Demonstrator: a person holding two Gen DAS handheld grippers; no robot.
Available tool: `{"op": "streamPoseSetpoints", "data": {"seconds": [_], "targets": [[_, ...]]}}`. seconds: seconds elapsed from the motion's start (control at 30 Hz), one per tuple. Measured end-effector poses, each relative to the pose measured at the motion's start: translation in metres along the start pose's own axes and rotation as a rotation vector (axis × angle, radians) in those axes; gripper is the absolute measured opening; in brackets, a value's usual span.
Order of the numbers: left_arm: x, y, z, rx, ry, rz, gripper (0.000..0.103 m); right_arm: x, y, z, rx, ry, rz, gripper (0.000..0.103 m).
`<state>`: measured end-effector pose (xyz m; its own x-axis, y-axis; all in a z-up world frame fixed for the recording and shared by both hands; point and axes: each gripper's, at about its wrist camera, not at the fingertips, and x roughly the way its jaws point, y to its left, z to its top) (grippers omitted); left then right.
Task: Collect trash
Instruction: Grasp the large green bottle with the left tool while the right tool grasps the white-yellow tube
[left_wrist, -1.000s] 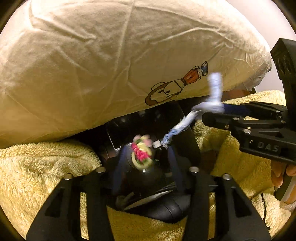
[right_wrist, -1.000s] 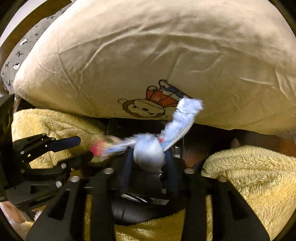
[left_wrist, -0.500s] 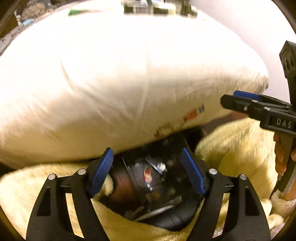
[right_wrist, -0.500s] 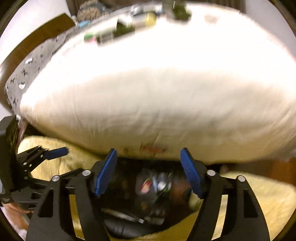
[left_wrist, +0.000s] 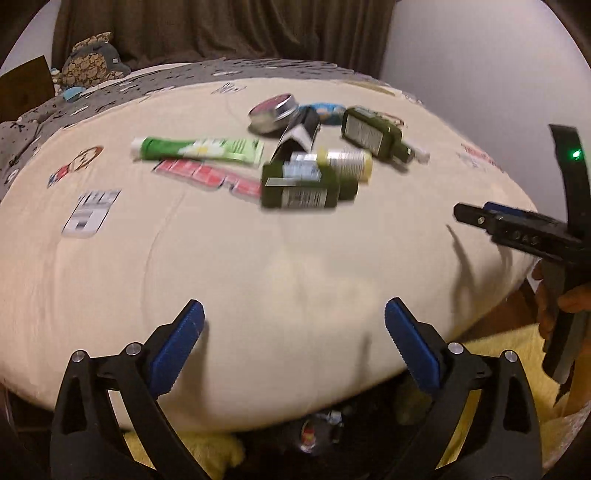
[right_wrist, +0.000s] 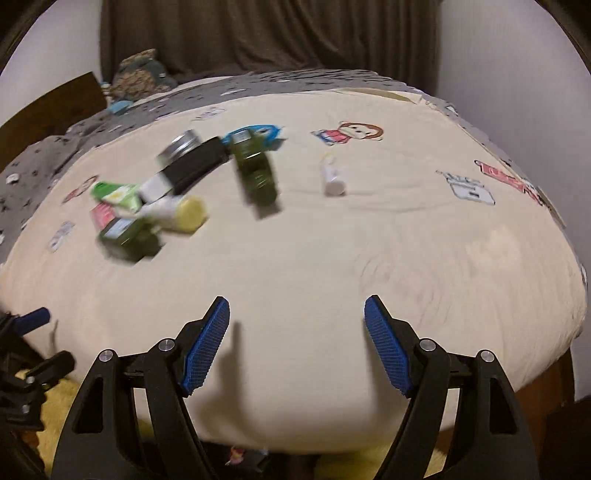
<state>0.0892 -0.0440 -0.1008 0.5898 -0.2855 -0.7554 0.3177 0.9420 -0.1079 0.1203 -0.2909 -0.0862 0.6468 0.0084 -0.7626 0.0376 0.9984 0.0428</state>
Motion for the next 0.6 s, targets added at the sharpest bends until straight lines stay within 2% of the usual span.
{"op": "streamPoseSetpoints", "data": {"seconds": [0.1,0.2,0.4,0.6], "targets": [[0.015,-0.008,0.019,0.009,-0.017,0.001,0.095,0.012,-0.011,0.019,0.003,-0.023,-0.033,0.076],[0.033,-0.014,0.033,0.018,-0.02,0.006,0.095,0.022,-0.021,0.031,0.025,-0.043,-0.024,0.076],[0.065,-0.016,0.055,-0.001,-0.009,0.016,0.095,0.053,-0.032,0.06,0.025,-0.054,-0.061,0.075],[0.084,-0.014,0.069,0.001,-0.001,0.014,0.095,0.084,-0.034,0.082,0.044,-0.024,-0.04,0.067]]}}
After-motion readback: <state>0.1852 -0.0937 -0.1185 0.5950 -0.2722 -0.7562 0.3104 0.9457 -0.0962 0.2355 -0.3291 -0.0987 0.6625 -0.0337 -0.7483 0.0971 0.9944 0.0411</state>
